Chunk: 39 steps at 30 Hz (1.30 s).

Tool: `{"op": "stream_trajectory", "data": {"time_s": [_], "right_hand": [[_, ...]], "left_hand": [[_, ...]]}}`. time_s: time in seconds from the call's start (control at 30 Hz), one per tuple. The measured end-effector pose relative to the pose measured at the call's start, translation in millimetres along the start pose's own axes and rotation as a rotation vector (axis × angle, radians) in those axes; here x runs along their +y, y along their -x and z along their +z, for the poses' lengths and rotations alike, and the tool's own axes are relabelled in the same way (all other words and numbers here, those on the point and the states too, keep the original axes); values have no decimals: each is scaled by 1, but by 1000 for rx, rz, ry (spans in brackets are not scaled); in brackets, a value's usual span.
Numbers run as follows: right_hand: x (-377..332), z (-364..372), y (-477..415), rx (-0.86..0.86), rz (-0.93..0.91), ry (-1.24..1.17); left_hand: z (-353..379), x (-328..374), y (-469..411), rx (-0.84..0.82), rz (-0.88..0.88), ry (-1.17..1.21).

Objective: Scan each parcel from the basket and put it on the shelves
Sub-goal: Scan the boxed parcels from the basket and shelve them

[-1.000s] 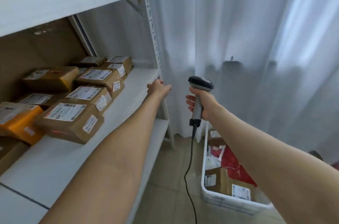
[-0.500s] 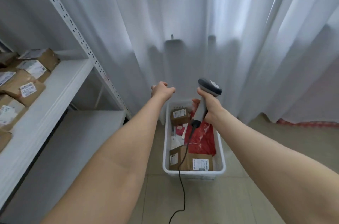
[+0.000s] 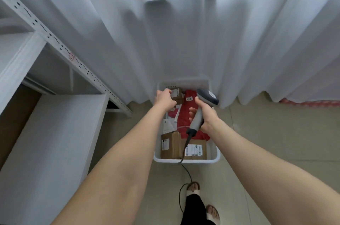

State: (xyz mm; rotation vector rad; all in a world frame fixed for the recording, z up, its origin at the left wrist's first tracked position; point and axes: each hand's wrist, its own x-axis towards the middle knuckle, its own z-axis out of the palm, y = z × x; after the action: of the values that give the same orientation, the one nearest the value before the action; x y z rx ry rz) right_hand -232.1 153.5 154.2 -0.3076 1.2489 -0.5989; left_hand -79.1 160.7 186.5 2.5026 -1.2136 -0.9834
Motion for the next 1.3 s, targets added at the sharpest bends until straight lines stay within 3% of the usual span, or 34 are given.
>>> {"op": "stream_trajectory", "data": {"time_s": [0.23,0.6,0.93,1.03,1.3], "right_hand": [[36,-22,-95,68,91,29],[122,-66,-248,82,241,79],[187,-94,-342,44,332,52],[195,-97,-354,35,339,60],[196,-97,-366,11,328,77]], "left_hand": [[87,-32,-77,-134,73,-215],[248,-123,-166,-352,274,-750],[343,-195,-226,-448,414,-1414],[353,-202,-233,-468,421,-1486],[358,-209,-239,-419,412,-1412]]}}
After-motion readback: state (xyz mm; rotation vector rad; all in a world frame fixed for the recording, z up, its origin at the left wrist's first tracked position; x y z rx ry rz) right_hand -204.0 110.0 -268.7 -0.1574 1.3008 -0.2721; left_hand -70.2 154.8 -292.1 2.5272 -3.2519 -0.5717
